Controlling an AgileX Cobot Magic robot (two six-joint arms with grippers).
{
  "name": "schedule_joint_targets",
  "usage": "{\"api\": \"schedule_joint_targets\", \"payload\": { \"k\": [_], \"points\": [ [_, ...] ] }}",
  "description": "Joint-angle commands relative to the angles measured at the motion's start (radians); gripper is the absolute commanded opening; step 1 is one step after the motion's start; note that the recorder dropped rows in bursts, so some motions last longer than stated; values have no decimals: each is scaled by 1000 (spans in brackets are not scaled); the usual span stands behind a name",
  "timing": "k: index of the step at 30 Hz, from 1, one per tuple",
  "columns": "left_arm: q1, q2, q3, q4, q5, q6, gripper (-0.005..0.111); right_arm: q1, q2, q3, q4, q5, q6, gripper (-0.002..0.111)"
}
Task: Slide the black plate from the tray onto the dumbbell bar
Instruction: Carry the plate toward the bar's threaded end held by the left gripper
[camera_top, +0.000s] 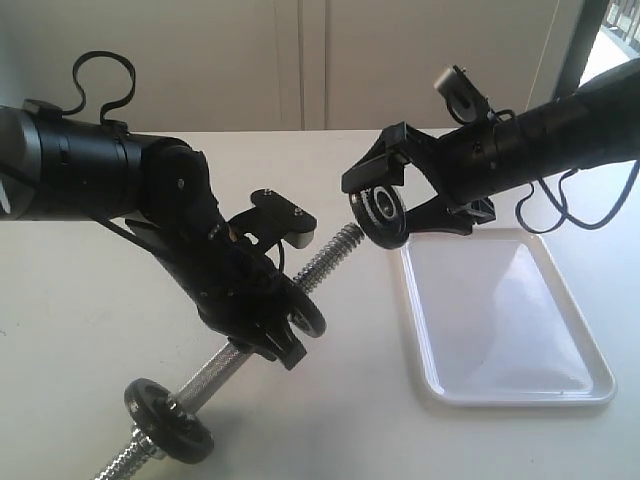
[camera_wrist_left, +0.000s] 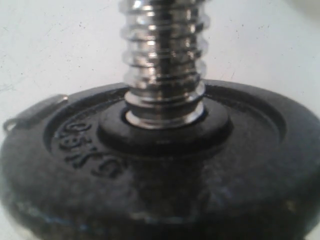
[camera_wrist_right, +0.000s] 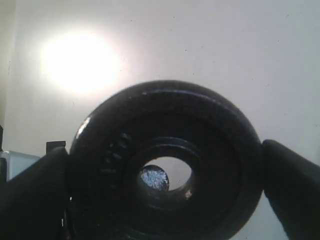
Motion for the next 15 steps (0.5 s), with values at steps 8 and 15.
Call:
{"api": "schedule_joint_targets", "payload": {
  "k": [8, 15],
  "points": [
    [-7, -49, -20, -53, -5, 3, 0, 14, 36, 3, 81, 26, -16, 0],
    [-7, -49, -20, -55, -5, 3, 0, 39, 59, 3, 102, 37, -16, 0]
  ]
}}
